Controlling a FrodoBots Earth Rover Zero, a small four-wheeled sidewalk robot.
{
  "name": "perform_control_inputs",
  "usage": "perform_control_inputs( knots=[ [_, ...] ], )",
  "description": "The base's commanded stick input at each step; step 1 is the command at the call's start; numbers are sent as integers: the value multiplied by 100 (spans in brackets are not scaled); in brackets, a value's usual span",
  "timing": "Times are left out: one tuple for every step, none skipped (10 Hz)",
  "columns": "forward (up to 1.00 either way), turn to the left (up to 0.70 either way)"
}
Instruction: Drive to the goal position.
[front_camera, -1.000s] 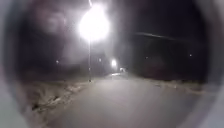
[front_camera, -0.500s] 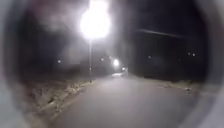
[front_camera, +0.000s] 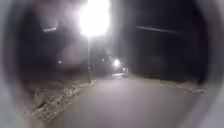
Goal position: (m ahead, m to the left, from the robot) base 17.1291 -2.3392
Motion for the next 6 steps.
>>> perform_control_inputs(
  knots=[
    [100, 5],
    [100, 5],
    [100, 3],
    [100, 3],
    [100, 3],
    [100, 3]
  ],
)
